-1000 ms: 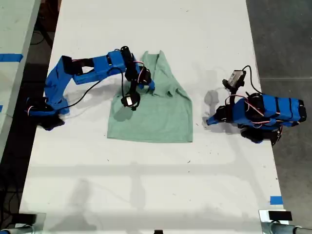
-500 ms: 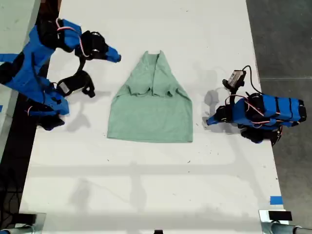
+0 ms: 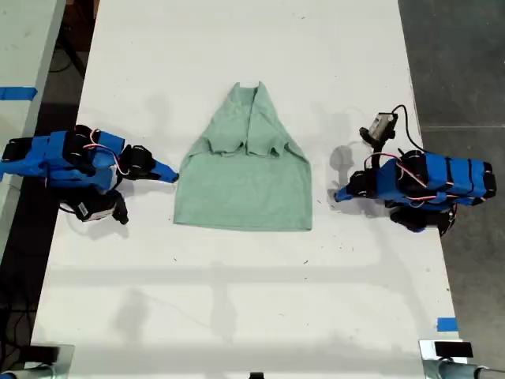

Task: Fold t shirt

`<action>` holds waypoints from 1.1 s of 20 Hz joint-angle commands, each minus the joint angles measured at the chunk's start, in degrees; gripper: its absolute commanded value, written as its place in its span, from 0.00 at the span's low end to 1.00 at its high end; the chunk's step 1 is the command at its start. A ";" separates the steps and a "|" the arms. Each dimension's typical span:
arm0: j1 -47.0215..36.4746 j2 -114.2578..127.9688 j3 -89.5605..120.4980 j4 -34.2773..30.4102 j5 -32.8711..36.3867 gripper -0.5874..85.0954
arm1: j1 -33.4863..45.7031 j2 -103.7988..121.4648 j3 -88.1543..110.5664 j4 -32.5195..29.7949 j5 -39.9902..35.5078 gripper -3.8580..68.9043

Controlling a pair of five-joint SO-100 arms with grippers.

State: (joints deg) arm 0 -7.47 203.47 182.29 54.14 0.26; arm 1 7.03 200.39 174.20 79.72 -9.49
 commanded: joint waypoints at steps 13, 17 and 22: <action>-0.26 3.16 3.43 0.70 1.67 0.01 | -0.35 0.62 2.37 -0.44 -0.26 0.07; 0.00 3.16 3.52 0.97 1.41 0.01 | -0.53 0.62 2.37 -0.35 0.00 0.07; -0.35 3.16 3.52 0.97 1.49 0.01 | -0.53 0.62 2.37 -0.35 -0.09 0.07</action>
State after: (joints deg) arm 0 -6.59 206.10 185.10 54.93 1.49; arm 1 7.03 200.39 174.20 79.72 -10.11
